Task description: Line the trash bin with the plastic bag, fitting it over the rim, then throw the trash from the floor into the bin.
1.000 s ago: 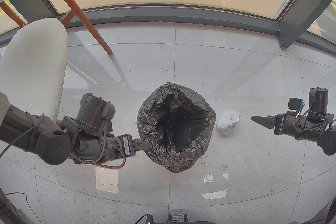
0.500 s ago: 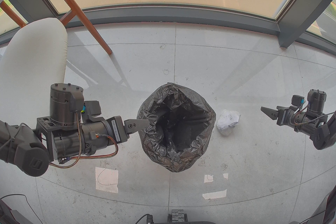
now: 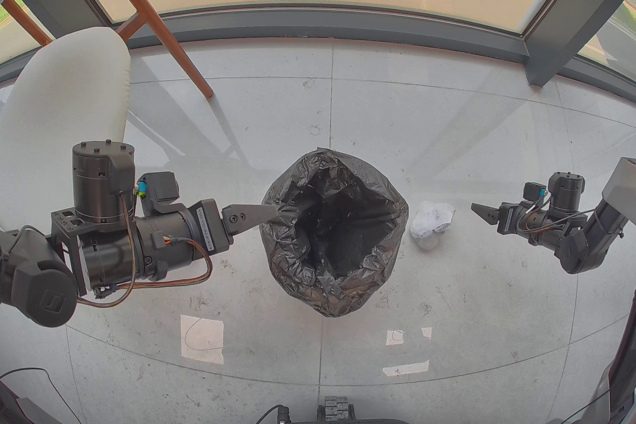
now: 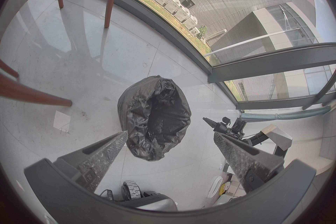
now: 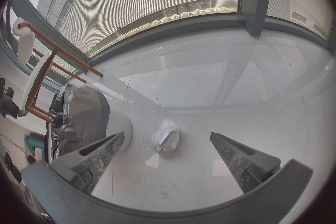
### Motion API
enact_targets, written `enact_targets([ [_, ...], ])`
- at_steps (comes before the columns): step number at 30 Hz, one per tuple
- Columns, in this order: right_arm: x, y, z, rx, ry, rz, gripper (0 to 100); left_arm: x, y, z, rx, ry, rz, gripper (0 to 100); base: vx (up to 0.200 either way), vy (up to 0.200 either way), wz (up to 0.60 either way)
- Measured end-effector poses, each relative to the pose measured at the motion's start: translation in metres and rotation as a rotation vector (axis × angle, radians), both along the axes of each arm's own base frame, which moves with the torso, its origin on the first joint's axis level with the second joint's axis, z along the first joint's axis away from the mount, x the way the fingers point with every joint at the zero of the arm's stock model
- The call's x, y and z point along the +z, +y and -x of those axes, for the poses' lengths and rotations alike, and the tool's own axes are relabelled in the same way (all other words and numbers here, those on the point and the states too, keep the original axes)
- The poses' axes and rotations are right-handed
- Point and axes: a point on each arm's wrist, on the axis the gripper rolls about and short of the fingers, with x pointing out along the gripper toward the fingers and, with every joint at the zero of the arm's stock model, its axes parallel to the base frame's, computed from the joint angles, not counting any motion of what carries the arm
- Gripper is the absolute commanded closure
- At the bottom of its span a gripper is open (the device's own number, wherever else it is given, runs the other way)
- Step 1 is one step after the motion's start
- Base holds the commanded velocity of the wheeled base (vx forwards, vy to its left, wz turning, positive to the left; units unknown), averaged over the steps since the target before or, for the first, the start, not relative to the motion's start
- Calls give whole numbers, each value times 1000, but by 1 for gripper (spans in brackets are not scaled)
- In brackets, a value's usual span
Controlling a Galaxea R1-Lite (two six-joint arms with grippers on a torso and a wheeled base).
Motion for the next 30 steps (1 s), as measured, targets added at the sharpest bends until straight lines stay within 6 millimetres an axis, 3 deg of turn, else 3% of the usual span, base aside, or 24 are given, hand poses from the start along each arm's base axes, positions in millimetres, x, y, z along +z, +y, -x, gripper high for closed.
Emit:
enact_targets([
  [8,-17,6,-20,-18,5,15,0,-4,6,2,38,-77,-135,0,-50,0,0],
  [13,-24,14,-39,-13,-18,21,0,-7,13,1,85,-120,-242,0,0,200,0],
  [17,-29,23,-53,-6,-38,26,0,-10,17,4,96,-121,-267,0,0,200,0],
  [30,-42,32,-87,-10,-43,22,0,-7,21,9,101,-134,-270,0,0,0,0],
])
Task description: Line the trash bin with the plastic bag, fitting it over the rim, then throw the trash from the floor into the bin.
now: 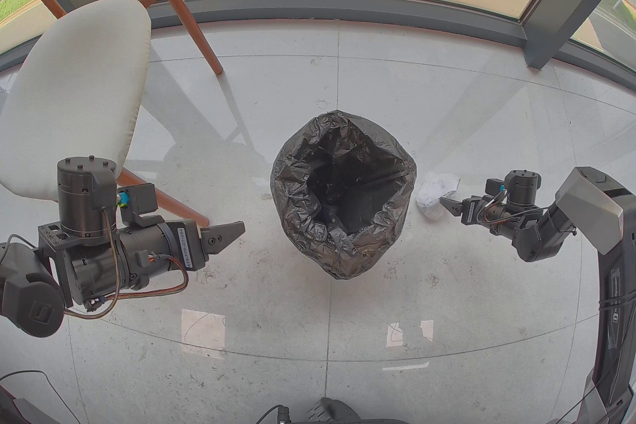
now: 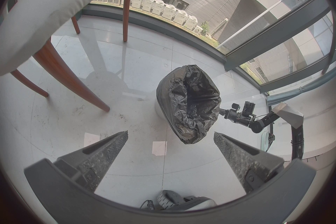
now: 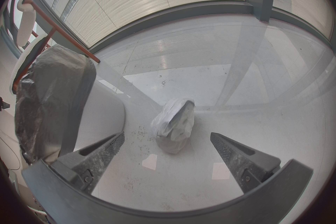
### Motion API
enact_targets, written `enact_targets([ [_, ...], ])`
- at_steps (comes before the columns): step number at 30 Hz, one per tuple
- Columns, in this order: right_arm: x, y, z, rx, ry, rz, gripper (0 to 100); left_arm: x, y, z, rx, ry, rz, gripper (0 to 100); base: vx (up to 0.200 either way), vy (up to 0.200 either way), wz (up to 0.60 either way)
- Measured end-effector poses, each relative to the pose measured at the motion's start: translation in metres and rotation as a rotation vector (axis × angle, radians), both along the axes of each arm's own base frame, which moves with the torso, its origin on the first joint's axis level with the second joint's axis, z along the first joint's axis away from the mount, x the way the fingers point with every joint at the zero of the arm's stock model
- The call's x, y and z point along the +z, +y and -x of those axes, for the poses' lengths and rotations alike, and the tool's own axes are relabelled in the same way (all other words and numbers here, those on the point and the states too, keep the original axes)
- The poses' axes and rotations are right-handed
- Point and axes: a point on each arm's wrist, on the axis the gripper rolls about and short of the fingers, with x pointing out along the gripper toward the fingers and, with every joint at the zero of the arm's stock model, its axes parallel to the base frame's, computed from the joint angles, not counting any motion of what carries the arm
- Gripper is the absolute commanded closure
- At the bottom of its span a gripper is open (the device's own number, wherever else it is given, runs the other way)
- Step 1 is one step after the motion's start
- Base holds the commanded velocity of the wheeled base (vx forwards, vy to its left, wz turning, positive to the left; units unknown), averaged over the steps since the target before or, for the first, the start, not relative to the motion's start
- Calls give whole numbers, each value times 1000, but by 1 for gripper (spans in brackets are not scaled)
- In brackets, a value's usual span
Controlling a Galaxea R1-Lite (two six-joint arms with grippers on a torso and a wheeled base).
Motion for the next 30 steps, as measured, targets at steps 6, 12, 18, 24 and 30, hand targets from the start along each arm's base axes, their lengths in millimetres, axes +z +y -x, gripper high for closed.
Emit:
enact_targets([
  [6,2,-1,-23,-30,-23,0,0,2,0,1,-1,-9,1,0,0,0,0],
  [12,-6,-1,-40,-54,-8,-4,0,4,0,0,3,-32,9,0,0,0,0],
  [18,-27,4,-46,-51,15,-3,100,4,0,0,5,-36,10,0,0,0,0],
  [24,-37,9,-48,-43,24,-15,100,4,1,1,8,-35,8,0,0,0,0],
  [30,-19,4,-42,-66,33,-83,100,5,2,3,9,-41,10,0,0,0,0],
])
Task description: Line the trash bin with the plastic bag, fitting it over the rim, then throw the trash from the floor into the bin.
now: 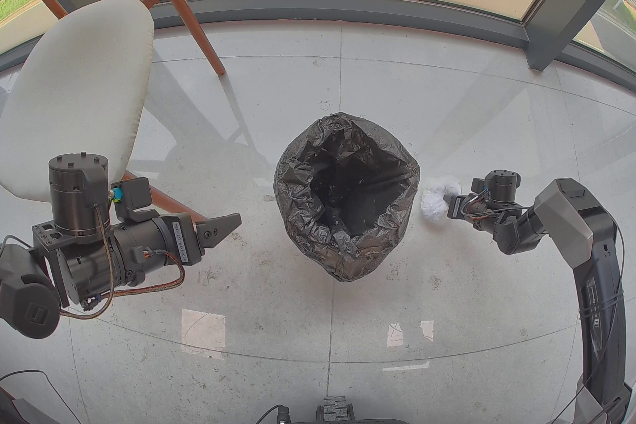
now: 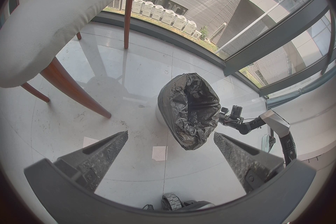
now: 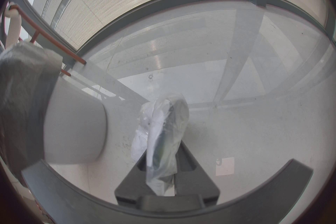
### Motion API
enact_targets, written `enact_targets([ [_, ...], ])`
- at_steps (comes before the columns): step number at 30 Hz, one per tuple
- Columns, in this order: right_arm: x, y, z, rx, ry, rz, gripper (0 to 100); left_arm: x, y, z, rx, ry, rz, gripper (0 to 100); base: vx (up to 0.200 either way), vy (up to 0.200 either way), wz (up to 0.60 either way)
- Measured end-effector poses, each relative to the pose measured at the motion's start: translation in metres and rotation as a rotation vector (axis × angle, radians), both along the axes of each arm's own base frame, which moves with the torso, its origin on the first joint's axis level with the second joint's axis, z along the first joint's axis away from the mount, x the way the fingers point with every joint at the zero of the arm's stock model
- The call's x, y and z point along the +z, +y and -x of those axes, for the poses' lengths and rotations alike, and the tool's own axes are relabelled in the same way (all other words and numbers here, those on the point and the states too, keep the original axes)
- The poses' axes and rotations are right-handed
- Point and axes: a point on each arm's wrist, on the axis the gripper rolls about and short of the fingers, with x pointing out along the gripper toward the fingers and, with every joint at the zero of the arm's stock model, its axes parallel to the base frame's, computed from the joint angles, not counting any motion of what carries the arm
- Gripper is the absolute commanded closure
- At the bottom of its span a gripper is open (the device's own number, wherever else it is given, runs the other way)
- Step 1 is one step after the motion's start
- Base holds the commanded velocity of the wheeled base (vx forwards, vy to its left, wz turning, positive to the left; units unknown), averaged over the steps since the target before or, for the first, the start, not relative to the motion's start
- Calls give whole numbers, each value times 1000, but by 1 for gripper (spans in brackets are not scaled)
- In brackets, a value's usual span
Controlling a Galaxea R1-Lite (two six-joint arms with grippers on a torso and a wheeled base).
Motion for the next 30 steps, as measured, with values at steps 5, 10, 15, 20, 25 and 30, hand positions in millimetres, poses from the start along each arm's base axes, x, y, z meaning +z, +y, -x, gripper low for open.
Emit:
enact_targets([
  [5,46,-16,15,-25,-26,-69,100,1,1,3,0,-4,2,0,0,0,0],
  [10,101,-32,43,-11,-51,-121,100,1,3,7,-1,-6,2,0,0,0,0],
  [15,159,-34,97,43,-40,-173,100,1,5,11,-4,-4,5,0,0,0,0],
  [20,195,-9,162,155,-2,-218,100,0,6,14,-13,-1,9,0,0,0,0],
  [25,215,41,223,358,16,-244,100,-1,7,17,-30,4,14,0,0,0,0],
  [30,212,82,262,547,73,-251,100,-2,7,19,-46,-8,26,0,0,0,0],
])
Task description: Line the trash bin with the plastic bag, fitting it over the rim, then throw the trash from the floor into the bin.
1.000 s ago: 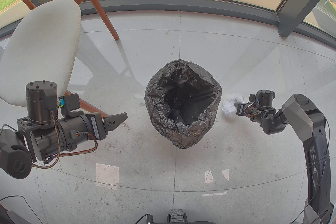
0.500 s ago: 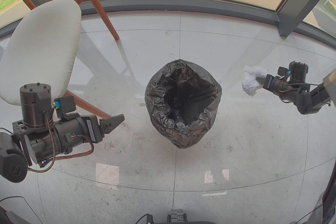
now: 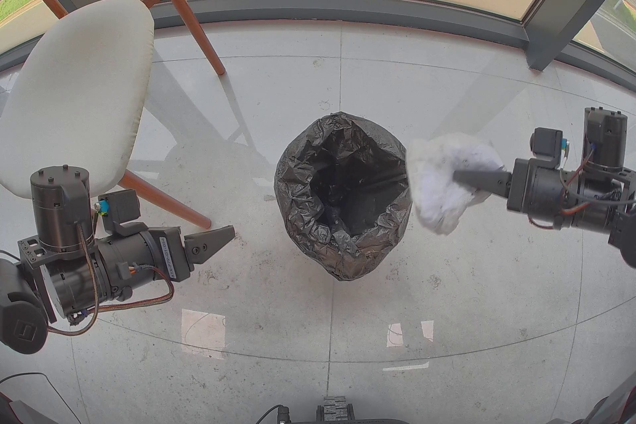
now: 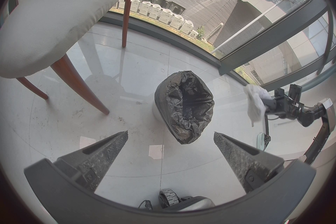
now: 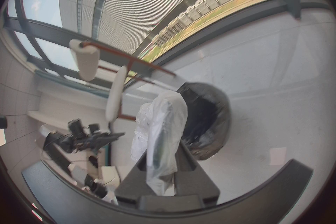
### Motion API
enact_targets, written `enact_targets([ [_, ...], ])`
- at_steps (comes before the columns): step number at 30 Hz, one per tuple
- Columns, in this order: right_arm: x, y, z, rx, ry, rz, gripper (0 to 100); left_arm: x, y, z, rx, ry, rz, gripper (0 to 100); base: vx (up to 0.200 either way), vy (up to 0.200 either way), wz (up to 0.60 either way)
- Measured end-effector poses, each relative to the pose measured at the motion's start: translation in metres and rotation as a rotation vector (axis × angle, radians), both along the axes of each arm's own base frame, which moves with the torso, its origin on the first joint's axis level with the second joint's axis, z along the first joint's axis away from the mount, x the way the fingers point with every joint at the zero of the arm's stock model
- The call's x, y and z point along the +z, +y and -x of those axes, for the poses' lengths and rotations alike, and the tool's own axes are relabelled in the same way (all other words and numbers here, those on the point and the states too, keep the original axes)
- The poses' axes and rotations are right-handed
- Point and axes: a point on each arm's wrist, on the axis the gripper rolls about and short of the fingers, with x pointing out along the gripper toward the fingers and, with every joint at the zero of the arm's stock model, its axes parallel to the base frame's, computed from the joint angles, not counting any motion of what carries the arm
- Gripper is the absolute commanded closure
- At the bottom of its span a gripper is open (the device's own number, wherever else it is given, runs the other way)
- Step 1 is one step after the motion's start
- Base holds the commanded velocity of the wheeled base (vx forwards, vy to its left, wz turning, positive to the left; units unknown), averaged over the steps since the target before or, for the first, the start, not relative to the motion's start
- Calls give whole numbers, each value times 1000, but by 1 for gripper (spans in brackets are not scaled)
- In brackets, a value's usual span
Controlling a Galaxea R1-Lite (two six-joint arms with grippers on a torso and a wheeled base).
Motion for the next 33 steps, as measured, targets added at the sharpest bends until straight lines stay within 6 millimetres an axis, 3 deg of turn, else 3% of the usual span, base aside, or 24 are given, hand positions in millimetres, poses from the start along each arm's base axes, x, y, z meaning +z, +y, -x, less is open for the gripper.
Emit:
enact_targets([
  [6,-18,22,1,73,45,19,100,1,0,1,-21,-25,18,0,0,0,0],
  [17,-33,48,-44,-17,-52,-7,100,1,0,1,-25,-31,20,0,0,0,0],
  [18,-34,49,-46,-18,-50,-5,0,2,0,2,-25,-33,21,0,0,0,0],
  [24,-39,53,-57,-40,-49,-1,0,2,0,2,-25,-36,22,0,0,0,0],
  [33,-29,45,-63,-105,-80,-7,0,6,4,5,-14,-52,28,0,0,0,0],
])
